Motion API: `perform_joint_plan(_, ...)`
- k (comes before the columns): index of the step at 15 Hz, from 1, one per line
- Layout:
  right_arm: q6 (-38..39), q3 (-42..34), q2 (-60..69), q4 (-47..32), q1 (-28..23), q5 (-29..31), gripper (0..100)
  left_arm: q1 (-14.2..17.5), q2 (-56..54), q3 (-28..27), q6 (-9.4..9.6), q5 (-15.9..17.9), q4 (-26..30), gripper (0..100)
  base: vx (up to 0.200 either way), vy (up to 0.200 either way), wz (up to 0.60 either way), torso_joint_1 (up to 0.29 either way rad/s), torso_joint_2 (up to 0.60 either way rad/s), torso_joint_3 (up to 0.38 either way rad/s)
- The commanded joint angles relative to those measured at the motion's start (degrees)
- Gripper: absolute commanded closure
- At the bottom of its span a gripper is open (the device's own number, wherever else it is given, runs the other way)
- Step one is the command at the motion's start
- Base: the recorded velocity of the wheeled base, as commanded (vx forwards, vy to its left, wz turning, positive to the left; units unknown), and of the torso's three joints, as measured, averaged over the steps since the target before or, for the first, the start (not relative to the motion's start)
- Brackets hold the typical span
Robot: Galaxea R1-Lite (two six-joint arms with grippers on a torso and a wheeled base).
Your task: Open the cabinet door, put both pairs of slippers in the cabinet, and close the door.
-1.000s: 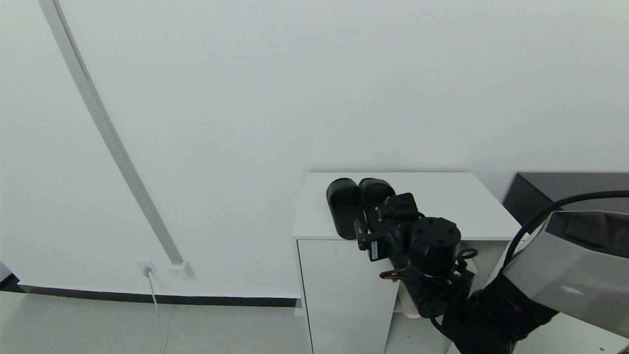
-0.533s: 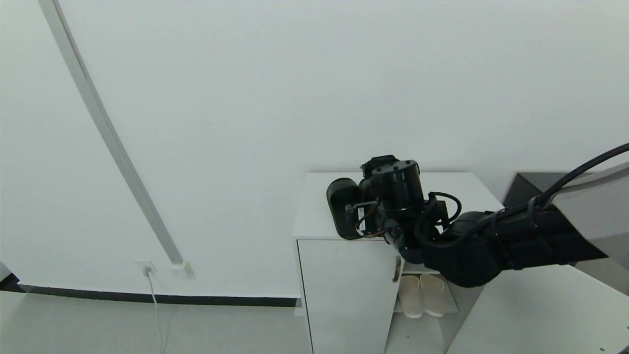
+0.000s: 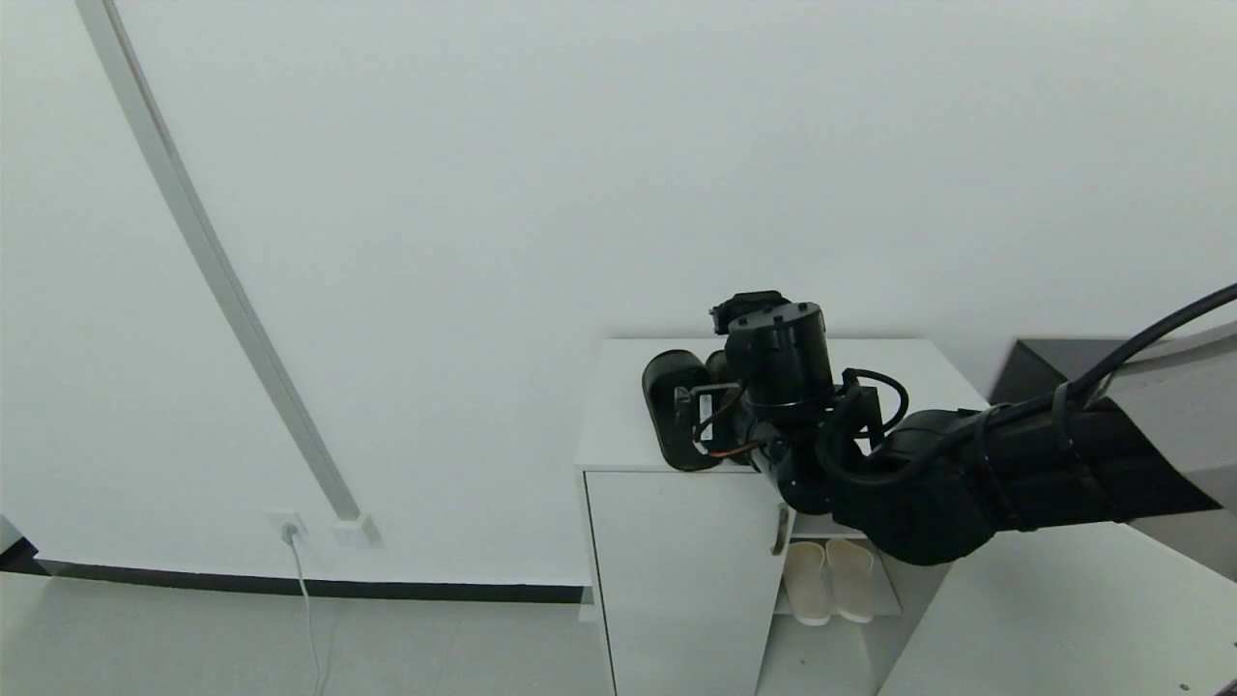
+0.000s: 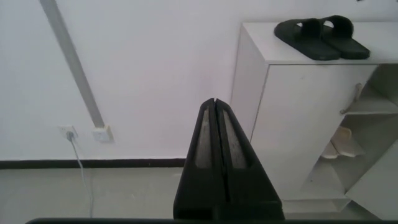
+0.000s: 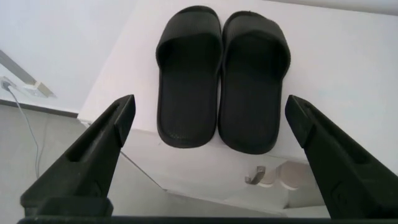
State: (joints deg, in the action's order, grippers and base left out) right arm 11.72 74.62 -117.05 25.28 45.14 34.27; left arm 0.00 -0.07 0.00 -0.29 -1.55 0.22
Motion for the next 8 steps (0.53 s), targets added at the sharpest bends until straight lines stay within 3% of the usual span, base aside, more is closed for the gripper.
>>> perform_joint_plan(1, 0.41, -2.02, -0.98, 1.44, 0.03, 0.01, 0, 0.0, 0.07, 0.0, -0.15, -0.39, -0.04, 100, 0.2, 0.0, 0.0, 0.007, 0.0, 0.002)
perform_joint_plan(8, 2.0, -9.23, -3.8, 8.38, -1.11, 0.01, 0, 0.0, 0.07, 0.0, -0.06, -0.39, -0.04, 100, 0.2, 0.0, 0.0, 0.003, 0.0, 0.0)
